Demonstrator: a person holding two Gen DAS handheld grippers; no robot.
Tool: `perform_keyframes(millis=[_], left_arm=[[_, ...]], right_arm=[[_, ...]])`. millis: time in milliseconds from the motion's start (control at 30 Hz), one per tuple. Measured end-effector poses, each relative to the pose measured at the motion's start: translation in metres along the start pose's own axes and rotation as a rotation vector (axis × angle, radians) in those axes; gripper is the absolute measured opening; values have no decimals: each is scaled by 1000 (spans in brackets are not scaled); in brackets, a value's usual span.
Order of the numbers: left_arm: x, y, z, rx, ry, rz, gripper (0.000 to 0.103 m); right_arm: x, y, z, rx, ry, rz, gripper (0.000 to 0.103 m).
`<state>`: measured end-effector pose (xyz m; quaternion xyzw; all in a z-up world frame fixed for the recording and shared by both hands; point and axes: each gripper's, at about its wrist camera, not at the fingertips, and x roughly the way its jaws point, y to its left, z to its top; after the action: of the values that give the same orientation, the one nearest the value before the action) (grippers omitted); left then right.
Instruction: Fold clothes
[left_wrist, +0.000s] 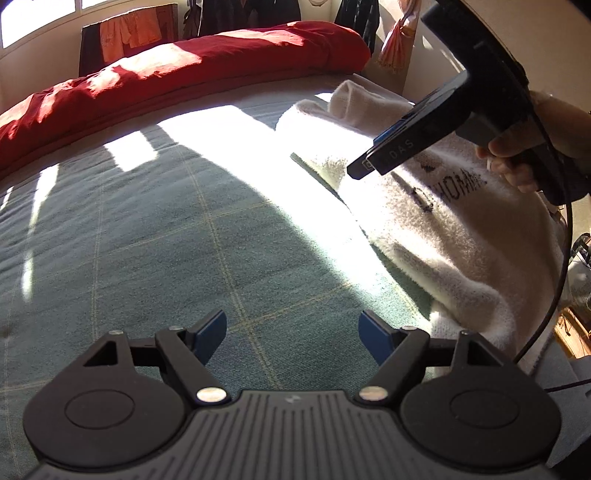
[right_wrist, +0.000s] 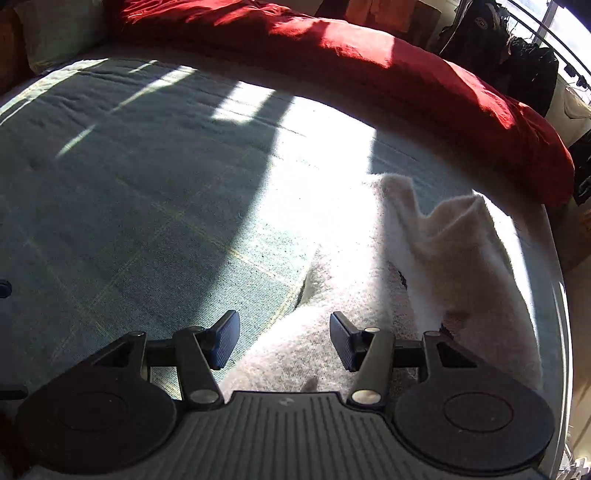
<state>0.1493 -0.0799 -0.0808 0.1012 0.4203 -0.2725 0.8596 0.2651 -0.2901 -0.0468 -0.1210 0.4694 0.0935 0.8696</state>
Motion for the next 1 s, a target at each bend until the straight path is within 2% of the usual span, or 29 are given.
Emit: perform_keyframes(millis=[67,167,300,433,500,600,667,733,867,900,1000], left_arm=[[11,7,4,-5,4,2,79],[32,19,15,-15,14,12,79],[55,32,39,-20,23,27,79],[62,43,67,-55,63,25,79],[58,47,80,-75,98,31,79],[47,55,95,-105,146,40,79],[36,60,106,-128,179,42,79],[28,62,115,-126,199,42,79],[17,59,135,-108,221,55,79],[16,56,142,-104,225,54,79],[16,43,162,-85,227,37,79]], right_arm=[[19,-2,8,94,-12,20,66],[47,-2,18,161,-10,21,66],[64,-15,25,246,10,58,72],[61,-25,27,320,56,92,72],[57,-23,27,341,85,112,77],[57,-16,27,363,157,150,79],[65,-11,26,358,206,122,78],[69,-6,27,311,226,46,78],[63,-25,24,319,259,-59,60],[60,-35,21,325,270,-87,49],[51,-70,4,364,281,-107,25]])
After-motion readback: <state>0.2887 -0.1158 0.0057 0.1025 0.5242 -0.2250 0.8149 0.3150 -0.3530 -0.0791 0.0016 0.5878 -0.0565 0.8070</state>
